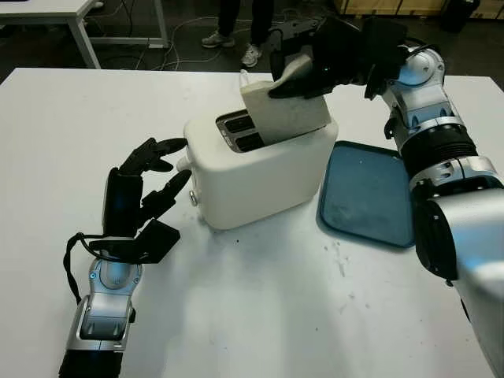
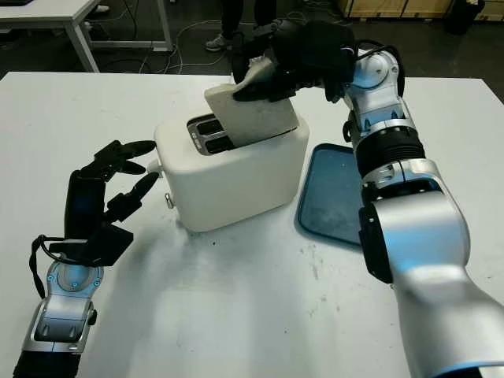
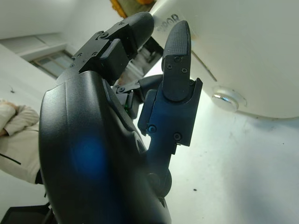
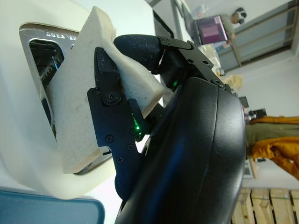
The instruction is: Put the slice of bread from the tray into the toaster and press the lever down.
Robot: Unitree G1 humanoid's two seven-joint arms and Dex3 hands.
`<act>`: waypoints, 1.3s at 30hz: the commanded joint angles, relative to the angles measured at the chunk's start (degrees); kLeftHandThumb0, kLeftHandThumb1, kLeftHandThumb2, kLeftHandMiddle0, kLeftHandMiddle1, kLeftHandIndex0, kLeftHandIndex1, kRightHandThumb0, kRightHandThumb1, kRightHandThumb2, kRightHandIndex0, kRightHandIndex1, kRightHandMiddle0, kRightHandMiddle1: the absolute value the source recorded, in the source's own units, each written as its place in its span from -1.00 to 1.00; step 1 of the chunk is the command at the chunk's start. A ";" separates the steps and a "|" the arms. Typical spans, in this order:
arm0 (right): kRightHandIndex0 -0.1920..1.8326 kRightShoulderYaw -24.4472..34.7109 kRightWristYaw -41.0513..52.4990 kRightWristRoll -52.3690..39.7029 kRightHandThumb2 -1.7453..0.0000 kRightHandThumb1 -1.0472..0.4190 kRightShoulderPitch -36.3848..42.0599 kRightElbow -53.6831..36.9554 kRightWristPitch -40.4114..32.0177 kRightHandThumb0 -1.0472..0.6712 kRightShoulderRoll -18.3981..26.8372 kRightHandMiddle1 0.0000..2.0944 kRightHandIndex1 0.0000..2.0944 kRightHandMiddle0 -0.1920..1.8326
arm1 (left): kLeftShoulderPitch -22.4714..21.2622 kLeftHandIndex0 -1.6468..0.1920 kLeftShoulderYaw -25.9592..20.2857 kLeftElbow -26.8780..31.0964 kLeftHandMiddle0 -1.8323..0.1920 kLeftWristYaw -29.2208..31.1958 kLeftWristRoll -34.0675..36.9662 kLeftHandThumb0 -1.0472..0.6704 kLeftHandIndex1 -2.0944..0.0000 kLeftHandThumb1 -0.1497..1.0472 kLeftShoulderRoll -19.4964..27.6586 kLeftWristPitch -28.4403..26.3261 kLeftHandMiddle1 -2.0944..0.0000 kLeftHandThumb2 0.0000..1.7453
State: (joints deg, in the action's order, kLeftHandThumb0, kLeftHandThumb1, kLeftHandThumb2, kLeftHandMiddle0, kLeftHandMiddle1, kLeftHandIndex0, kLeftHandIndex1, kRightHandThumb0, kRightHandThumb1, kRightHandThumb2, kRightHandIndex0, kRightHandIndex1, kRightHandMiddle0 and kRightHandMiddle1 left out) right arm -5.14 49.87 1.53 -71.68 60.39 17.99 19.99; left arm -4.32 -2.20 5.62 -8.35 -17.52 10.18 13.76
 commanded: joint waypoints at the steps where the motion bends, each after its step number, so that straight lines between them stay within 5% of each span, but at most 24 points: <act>1: 0.27 -0.31 -0.30 0.78 0.71 -0.83 0.36 -0.81 1.25 -0.37 -0.45 0.67 0.67 0.11 | 0.19 0.13 0.04 0.48 0.44 -0.22 -0.19 -0.41 0.52 0.79 -0.23 -0.32 -0.25 -0.67; 22: 0.33 -1.03 -0.55 1.46 0.77 -0.83 3.65 1.88 3.40 -0.38 -5.65 0.67 0.67 0.18 | 0.43 0.12 0.09 0.41 0.44 -0.24 0.17 -0.41 0.54 0.79 -0.66 -0.35 -0.24 -0.68; 34: 0.27 -2.98 -0.13 3.55 0.77 -0.83 4.84 4.66 4.64 -0.42 -4.78 0.67 0.67 0.11 | 0.55 0.11 0.10 0.71 0.44 -0.08 0.13 -0.41 0.54 0.79 -0.72 -0.83 -0.25 -0.67; 36: 0.10 -3.71 -0.92 4.48 0.77 -0.83 4.58 4.00 3.93 -0.55 -3.86 0.48 0.62 -0.02 | 0.53 0.11 0.02 0.54 0.44 0.06 0.45 -0.41 0.54 0.79 -0.68 -0.65 -0.25 -0.67; 39: -0.15 -4.84 -1.90 5.97 0.78 -0.83 4.52 2.51 6.00 -0.70 -1.89 0.04 0.27 -0.14 | 0.43 0.11 0.01 0.26 0.43 -0.14 0.16 -0.41 0.54 0.79 -0.53 -0.42 -0.26 -0.68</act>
State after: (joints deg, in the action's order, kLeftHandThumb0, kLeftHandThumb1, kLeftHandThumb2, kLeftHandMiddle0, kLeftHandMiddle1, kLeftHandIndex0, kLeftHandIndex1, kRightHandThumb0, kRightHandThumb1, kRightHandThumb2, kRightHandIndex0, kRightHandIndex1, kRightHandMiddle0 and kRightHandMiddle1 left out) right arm -8.83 47.81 5.34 -69.05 62.45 24.17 16.72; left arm -4.31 -2.17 5.63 -8.42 -17.37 9.68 13.37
